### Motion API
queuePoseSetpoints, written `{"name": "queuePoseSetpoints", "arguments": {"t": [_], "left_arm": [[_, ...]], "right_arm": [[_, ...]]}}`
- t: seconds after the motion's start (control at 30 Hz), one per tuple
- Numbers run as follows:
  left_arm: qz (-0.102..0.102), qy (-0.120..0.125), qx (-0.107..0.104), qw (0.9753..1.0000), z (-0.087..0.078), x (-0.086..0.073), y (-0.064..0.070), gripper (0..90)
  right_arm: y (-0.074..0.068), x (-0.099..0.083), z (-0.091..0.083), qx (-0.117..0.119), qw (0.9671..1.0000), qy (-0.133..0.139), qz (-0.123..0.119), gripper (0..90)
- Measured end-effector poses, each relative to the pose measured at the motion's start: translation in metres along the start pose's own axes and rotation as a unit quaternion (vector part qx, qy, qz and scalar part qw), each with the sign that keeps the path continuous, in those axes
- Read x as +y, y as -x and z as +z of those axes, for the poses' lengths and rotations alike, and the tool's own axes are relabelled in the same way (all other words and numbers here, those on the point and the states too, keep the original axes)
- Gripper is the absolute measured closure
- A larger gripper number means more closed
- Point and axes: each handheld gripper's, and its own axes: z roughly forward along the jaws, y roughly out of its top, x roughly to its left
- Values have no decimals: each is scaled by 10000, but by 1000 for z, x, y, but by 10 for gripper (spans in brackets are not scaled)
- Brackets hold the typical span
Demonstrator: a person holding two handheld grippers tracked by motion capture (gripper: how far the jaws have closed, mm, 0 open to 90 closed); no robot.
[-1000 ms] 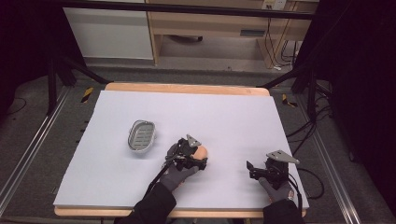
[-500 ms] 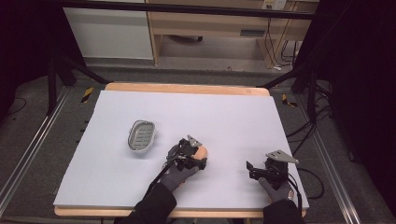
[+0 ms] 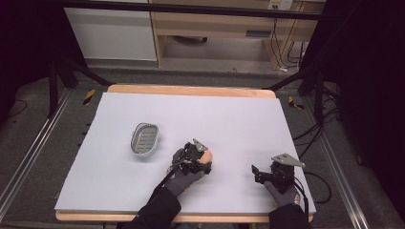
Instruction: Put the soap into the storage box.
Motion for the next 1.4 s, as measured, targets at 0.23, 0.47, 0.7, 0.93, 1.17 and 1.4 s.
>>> {"name": "queuePoseSetpoints", "arguments": {"t": [0.23,0.47,0.7,0.93,1.17,1.4], "left_arm": [[-61,9,15,10000,0,1,0,311],[-66,-15,27,10000,-1,1,-1,316],[-83,10,21,10000,-2,1,0,317],[-48,95,-31,9999,-9,3,0,318],[-45,184,-64,9998,-18,3,-1,318],[-47,260,-95,9996,-27,3,-3,319]], "right_arm": [[0,0,0,9,10000,-15,9,73],[0,0,0,19,10000,-7,-4,72],[0,0,0,21,10000,-9,-9,72],[0,0,0,15,10000,-17,11,72],[0,0,0,11,10000,-10,0,72],[0,0,-1,5,10000,-2,-4,72]]}}
